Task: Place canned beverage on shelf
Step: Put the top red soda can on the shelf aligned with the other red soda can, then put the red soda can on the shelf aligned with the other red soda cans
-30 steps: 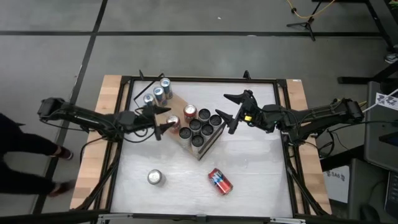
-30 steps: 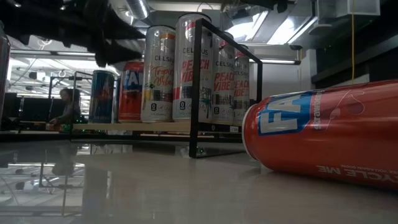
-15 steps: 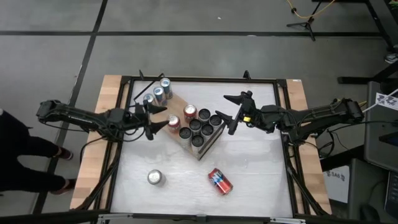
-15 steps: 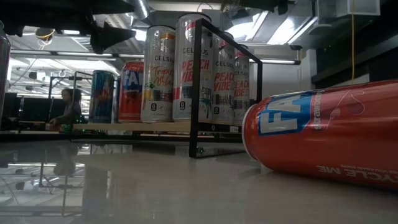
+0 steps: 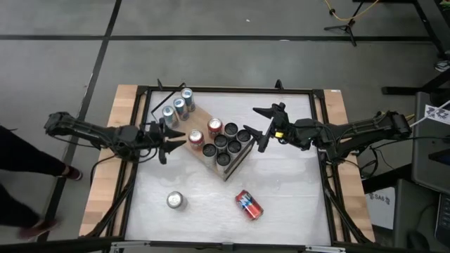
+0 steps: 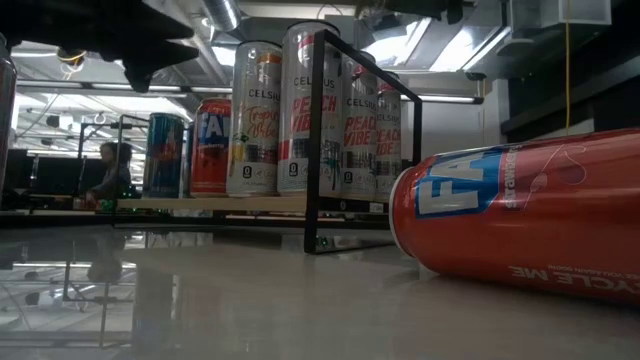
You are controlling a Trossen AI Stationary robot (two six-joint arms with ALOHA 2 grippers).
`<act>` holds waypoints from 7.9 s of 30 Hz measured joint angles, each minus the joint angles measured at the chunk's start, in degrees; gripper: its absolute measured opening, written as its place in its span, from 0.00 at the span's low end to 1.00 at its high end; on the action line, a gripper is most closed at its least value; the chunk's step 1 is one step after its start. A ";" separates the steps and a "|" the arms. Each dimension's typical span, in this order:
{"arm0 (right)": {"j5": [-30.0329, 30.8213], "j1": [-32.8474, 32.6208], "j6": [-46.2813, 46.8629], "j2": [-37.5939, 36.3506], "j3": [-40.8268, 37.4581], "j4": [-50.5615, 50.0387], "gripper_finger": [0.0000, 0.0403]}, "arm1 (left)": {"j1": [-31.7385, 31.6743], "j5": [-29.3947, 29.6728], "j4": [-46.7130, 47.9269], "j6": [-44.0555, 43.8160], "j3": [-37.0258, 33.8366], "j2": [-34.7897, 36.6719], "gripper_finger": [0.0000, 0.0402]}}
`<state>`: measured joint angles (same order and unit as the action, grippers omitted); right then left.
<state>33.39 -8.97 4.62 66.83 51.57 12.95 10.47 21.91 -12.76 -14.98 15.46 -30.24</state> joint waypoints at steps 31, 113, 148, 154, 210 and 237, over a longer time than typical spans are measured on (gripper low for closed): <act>0.02 0.00 -0.57 0.00 0.00 -2.96 0.89 | 2.04 12.79 19.53 -14.92 -0.02 -5.83 0.23; 0.02 0.00 -0.63 0.00 0.00 -4.13 0.89 | -3.97 8.57 -8.72 -9.91 -0.04 -27.38 0.23; -2.52 -16.93 30.25 9.86 30.41 -39.25 0.89 | 3.90 3.74 -9.55 -1.95 -0.04 -22.53 0.23; -4.68 -20.09 40.94 16.79 36.20 -52.60 0.89 | 4.01 3.72 -9.68 -1.93 -0.04 -22.55 0.23; -21.97 -26.27 60.72 43.73 35.28 -55.03 0.89 | 3.96 3.72 -9.59 -1.34 -0.04 -22.55 0.23; -23.08 -26.29 62.64 51.90 35.21 -56.45 0.89 | 3.96 3.70 -9.67 -1.34 -0.02 -22.57 0.23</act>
<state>10.31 -35.27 67.26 118.73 86.78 -43.50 14.44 25.61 -22.43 -16.32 15.44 -52.82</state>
